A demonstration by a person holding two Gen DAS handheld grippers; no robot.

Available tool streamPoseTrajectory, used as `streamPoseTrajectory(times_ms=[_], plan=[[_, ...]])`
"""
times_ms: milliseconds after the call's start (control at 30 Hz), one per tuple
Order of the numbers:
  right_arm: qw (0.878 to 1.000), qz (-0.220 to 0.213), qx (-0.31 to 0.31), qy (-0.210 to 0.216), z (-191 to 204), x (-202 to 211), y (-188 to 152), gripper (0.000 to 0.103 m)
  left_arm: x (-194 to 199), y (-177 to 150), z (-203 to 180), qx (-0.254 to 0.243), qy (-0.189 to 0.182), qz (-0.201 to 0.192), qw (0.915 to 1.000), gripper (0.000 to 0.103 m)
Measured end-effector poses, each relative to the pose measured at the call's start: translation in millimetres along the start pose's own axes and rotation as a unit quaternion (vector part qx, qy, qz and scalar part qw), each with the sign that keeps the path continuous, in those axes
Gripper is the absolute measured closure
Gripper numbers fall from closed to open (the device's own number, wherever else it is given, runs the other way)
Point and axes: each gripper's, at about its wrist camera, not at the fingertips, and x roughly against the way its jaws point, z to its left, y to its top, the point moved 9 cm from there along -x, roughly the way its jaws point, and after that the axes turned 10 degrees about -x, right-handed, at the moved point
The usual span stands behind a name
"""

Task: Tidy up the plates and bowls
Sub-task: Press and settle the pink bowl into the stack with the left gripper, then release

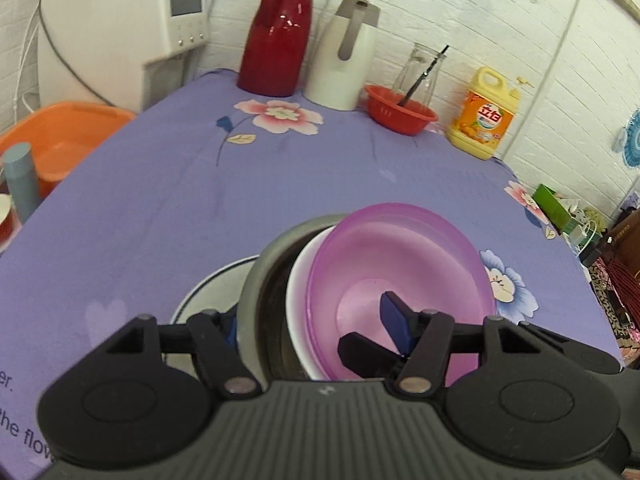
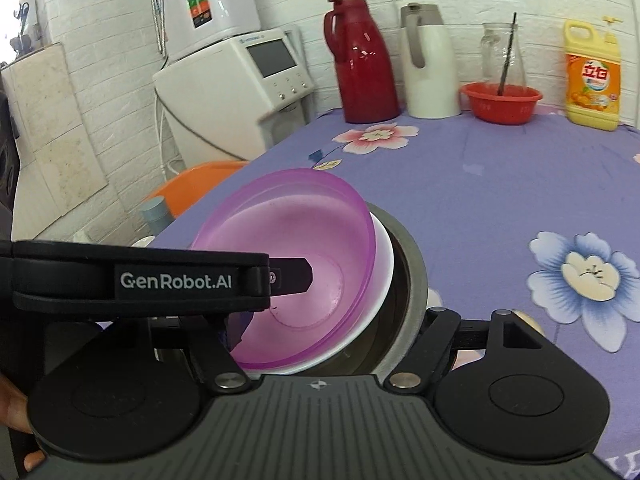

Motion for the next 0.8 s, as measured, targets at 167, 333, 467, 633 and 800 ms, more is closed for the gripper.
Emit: streamPoseTrajectory(times_ms=[167,333,467,633,800], plan=[[1.0,0.023,0.002,0.003,9.0,-13.1,-9.1,0.0,-4.3,-9.3,15.1,0.008,0.001,0.01,0.9999,0.04],[0.999,0.036,-0.002,0.0,8.9,-22.2,-16.1,0.0,-14.1,-14.8,22.4,0.015,-0.001,0.021,0.9997,0.041],[0.999,0.034,0.001,0.002,10.7,-24.4,-17.0,0.0,-13.0,-14.8,22.3,0.011,0.0,0.013,0.9999,0.04],[0.999,0.031,0.009,0.002,13.6,-25.0,-18.4,0.0,-12.4,-16.1,21.7,0.007,0.003,0.004,1.0,0.032],[1.0,0.023,0.012,-0.007,13.0,-23.4,-17.8,0.0,-8.5,-11.2,22.3,0.004,0.01,-0.011,0.9999,0.025]])
